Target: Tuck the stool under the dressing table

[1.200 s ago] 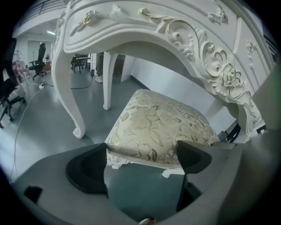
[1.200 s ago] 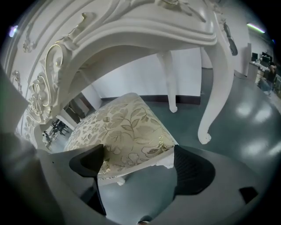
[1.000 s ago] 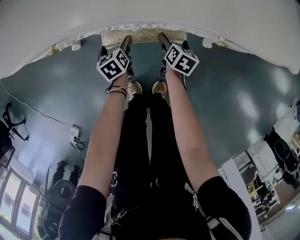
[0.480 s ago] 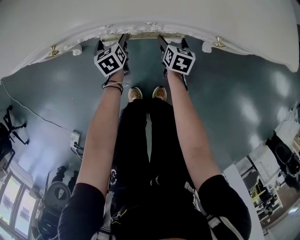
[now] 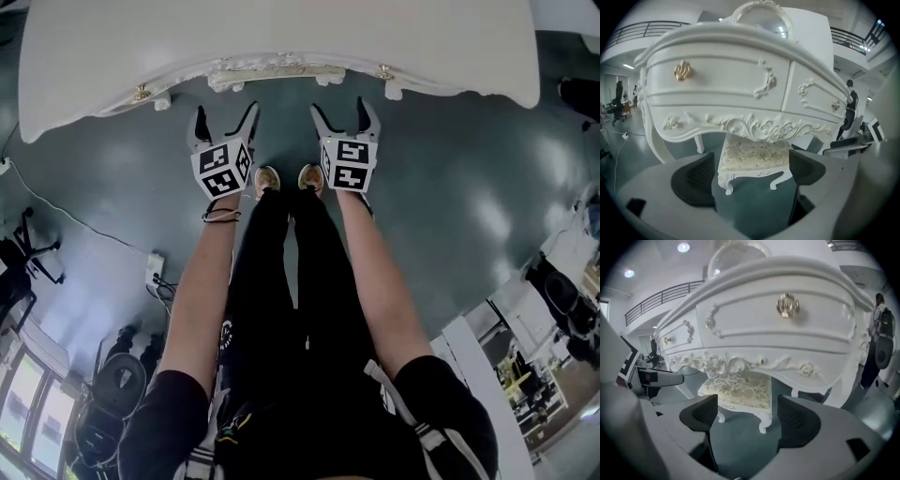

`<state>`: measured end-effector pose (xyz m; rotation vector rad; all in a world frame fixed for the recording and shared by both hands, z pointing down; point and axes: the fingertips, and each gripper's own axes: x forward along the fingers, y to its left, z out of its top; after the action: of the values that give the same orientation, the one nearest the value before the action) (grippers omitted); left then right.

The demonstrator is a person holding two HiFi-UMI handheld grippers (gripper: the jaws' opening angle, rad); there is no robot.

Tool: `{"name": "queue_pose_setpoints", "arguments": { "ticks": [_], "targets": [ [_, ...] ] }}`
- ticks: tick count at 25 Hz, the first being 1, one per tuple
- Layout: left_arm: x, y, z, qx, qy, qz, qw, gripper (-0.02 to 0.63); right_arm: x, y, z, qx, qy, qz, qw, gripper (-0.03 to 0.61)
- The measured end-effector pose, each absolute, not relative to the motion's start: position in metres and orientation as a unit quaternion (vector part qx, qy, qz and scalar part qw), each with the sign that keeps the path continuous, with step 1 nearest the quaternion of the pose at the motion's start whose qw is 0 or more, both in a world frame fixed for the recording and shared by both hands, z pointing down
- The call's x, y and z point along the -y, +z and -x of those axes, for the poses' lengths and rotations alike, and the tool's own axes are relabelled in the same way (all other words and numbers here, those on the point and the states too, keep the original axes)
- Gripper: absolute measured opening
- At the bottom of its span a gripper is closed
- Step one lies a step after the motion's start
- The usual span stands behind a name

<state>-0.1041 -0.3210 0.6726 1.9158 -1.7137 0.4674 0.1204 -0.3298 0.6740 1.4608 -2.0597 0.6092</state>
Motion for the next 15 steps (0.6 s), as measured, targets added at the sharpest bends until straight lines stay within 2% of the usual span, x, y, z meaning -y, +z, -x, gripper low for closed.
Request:
{"name": "queue_pose_setpoints", "arguments": {
  "ticks": [5,15],
  "targets": [
    [0.311,0.552,0.094,0.623,0.163,-0.737,0.207,0.517,0.324,0.547,-0.107,0.797,0.17,-0.526,0.242,0.417],
    [0.313,0.285,0.074,0.594,0.095,-0.793,0.096,0.515,0.33,0.267,-0.091,0.849,0.053,-0.506,0.141,0.41]
  ]
}}
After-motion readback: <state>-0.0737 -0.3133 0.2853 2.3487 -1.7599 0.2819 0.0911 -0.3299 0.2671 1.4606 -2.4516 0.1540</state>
